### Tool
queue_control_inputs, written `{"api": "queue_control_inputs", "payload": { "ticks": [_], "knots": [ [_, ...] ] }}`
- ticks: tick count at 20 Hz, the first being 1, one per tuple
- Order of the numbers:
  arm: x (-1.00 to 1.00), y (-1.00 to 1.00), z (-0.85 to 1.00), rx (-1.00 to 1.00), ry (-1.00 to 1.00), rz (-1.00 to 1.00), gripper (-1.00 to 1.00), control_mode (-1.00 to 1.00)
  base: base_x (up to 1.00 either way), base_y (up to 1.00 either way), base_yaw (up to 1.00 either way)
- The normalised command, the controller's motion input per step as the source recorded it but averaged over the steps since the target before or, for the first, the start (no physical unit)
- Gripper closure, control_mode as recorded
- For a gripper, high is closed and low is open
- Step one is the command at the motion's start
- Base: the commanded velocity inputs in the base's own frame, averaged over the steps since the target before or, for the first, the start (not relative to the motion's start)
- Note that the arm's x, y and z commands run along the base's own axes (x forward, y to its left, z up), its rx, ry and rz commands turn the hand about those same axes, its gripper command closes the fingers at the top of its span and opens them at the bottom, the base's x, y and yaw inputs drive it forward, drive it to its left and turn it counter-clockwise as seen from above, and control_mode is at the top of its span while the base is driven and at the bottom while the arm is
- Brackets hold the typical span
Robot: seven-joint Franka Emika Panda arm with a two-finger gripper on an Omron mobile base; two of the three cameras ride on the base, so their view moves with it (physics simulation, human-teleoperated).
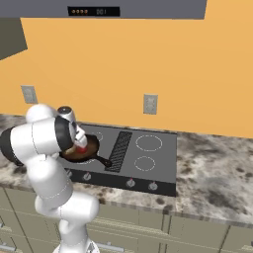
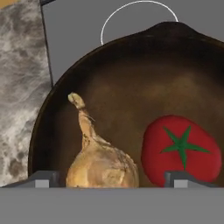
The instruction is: Place the pan on the front left burner on the stove. Then place the tomato and the onion in the pan and turn on the front left burner.
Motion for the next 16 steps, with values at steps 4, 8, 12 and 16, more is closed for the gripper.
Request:
{"api": "queue_control_inputs", "payload": {
  "ticks": [4,8,12,16],
  "knots": [
    [0.05,-0.18,0.09,0.01,0.0,0.0,-1.0,-1.0,0.0,0.0,0.0],
    [-0.09,-0.18,0.46,0.05,-0.02,0.0,-1.0,-1.0,0.0,0.0,0.0],
    [-0.61,-0.22,0.34,0.06,-0.02,0.01,-1.0,-1.0,0.0,0.0,0.0],
    [-0.47,-0.07,0.04,0.0,0.0,0.11,-1.0,-1.0,0.0,0.0,0.0]
  ]
}}
